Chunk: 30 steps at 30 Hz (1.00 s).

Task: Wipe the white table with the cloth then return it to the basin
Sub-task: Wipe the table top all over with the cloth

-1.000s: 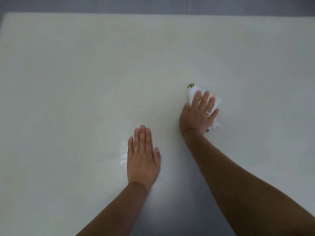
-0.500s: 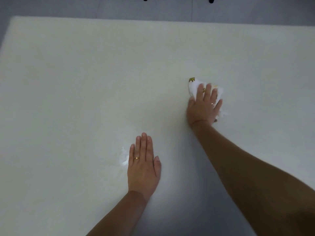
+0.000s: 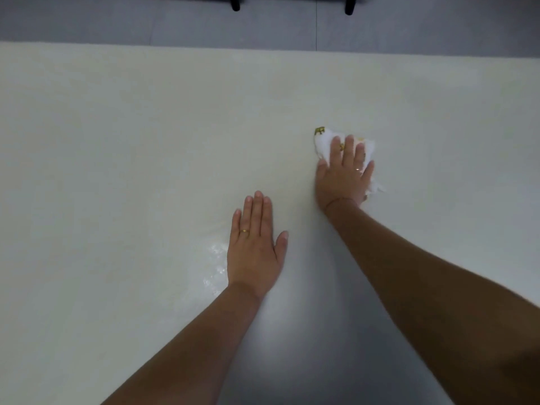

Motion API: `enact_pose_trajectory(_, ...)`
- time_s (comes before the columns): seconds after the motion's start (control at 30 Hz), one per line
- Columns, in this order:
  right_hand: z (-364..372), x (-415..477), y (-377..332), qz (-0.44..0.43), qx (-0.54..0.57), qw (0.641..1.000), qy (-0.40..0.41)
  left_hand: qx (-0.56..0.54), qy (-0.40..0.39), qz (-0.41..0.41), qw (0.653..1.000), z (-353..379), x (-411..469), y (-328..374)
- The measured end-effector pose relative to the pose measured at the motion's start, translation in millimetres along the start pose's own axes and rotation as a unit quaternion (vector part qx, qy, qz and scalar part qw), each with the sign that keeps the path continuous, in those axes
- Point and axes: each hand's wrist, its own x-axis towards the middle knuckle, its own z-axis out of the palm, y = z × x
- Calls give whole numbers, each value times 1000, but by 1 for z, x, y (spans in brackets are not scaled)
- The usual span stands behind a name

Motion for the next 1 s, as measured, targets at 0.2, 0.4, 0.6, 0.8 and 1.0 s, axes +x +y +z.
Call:
enact_pose_trajectory(0.2,14,-28,-51,-269,-33,962,-17,6,0,3,1000,-1,-1,2)
enact_pose_trajectory(0.4,-10,40,-1,-237,-58,970,-12,-10,-8,3,1000,-1,-1,1)
enact_pose_trajectory(0.6,3,23,-68,-76,-25,997,-3,-4,-9,2,1000,-1,0,2)
enact_pose_trajectory(0.8,2,14,-70,-410,-41,910,-41,-3,-12,4,1000,-1,1,1)
enact_pose_trajectory(1.0,-14,86,-13,-121,-50,991,-9,-21,0,6,1000,-1,1,1)
